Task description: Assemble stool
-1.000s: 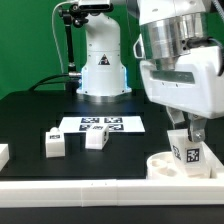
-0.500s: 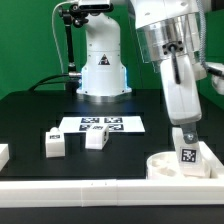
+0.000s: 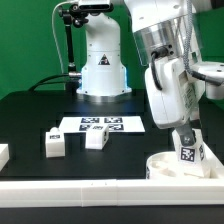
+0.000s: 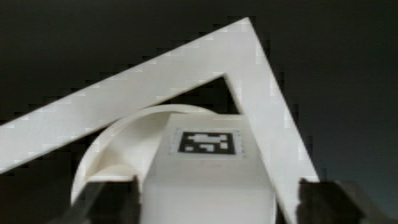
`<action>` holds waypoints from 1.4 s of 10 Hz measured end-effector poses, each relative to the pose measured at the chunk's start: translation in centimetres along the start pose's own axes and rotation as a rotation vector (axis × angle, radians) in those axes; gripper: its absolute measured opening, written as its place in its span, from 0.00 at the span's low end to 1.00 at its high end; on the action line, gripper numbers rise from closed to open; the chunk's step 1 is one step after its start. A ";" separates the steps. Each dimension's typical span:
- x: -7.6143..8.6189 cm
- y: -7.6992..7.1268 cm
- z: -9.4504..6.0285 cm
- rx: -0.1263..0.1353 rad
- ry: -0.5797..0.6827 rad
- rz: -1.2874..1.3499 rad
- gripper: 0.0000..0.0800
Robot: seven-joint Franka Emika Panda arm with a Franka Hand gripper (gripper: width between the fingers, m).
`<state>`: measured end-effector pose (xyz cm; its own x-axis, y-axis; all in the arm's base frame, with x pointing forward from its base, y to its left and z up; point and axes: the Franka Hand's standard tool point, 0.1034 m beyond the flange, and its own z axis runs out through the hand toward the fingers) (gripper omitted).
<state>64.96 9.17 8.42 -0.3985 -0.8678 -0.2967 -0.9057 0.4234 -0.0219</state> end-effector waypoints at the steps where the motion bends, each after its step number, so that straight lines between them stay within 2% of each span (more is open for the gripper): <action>1: -0.3 -0.1 -0.4 0.005 -0.004 -0.010 0.65; 2: -0.7 -0.3 -1.0 0.012 -0.009 -0.023 0.78; 3: -0.9 -0.5 -1.5 0.020 -0.013 -0.056 0.80; 6: -1.0 -0.5 -1.7 0.021 -0.013 -0.141 0.81; 10: -1.0 -0.5 -1.7 0.022 -0.007 -0.520 0.81; 12: -1.2 -0.4 -1.9 -0.018 0.002 -0.770 0.81; 14: -1.3 -0.6 -2.1 -0.027 0.010 -0.962 0.81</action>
Offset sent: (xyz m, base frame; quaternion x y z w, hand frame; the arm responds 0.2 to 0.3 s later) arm -0.0031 0.0020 0.0251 -0.0070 -0.0143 -0.0902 0.9958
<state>65.67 9.47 10.84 0.5156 -0.8427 -0.1548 -0.8485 -0.4770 -0.2291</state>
